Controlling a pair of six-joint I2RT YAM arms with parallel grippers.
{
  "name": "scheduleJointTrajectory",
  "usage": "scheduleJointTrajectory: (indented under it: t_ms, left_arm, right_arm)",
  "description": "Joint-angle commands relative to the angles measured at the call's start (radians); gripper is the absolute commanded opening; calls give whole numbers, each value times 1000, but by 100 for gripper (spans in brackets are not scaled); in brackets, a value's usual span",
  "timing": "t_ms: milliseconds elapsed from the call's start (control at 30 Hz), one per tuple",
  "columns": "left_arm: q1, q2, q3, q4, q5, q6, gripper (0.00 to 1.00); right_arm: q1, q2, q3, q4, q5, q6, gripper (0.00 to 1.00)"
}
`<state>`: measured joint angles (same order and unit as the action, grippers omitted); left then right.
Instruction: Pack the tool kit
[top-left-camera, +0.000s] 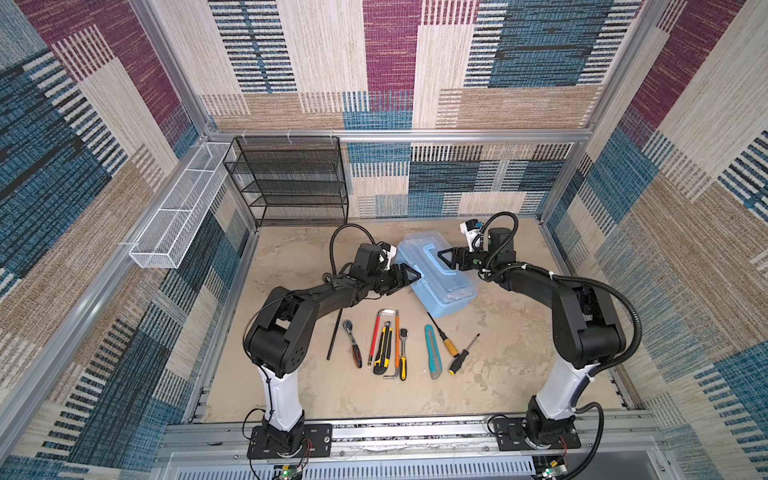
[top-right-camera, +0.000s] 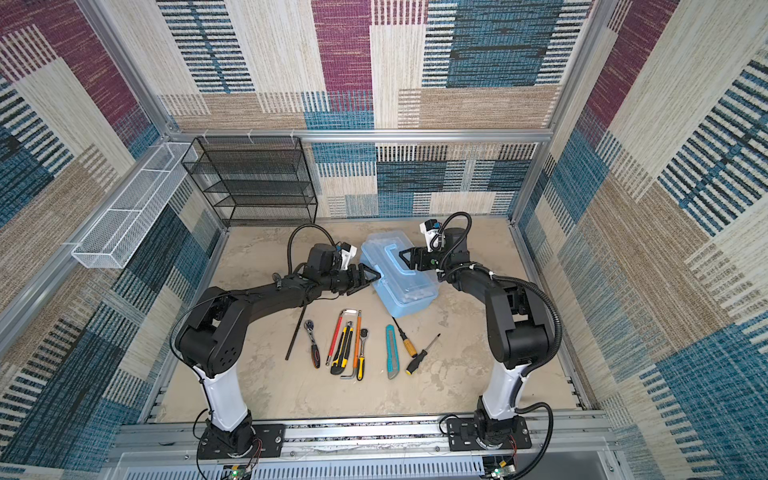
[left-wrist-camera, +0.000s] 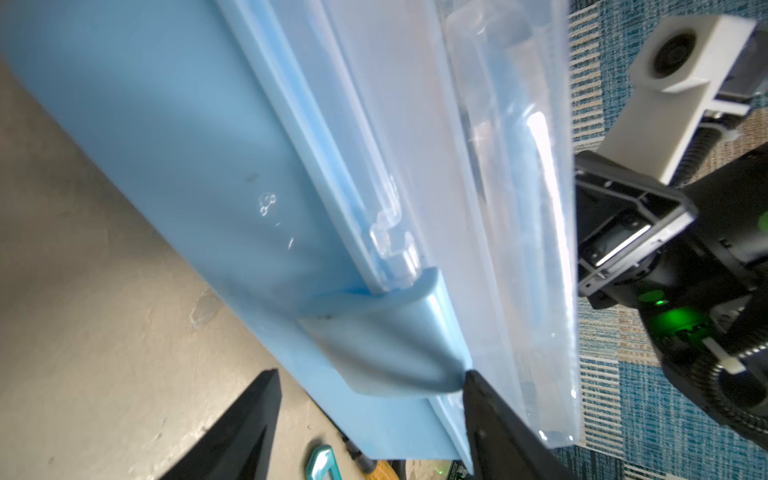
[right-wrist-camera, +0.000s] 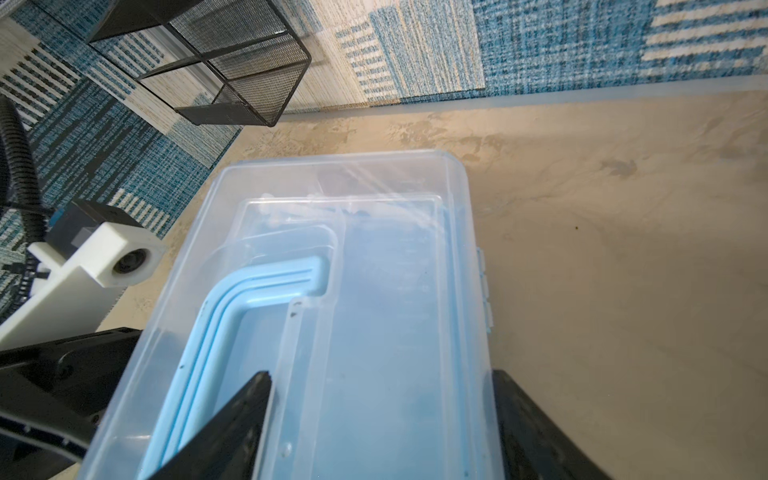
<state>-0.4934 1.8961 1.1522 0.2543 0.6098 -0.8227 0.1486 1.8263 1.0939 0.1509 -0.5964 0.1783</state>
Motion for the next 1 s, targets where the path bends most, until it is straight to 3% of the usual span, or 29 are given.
scheduleJointTrajectory:
  t_ms: [0,667,967]
  left_arm:
    - [-1,3,-25,122,21,-95,74]
    - [-12,40,-117,509,41,-346,89]
    - [-27,55,-99,536,51,-360,90]
  right_arm:
    - [-1,18,-42,-184,-27,44,71]
    - [-11,13,-126,-62,-52,165,72]
    - [-11,9,-142,-40,-44,183,72]
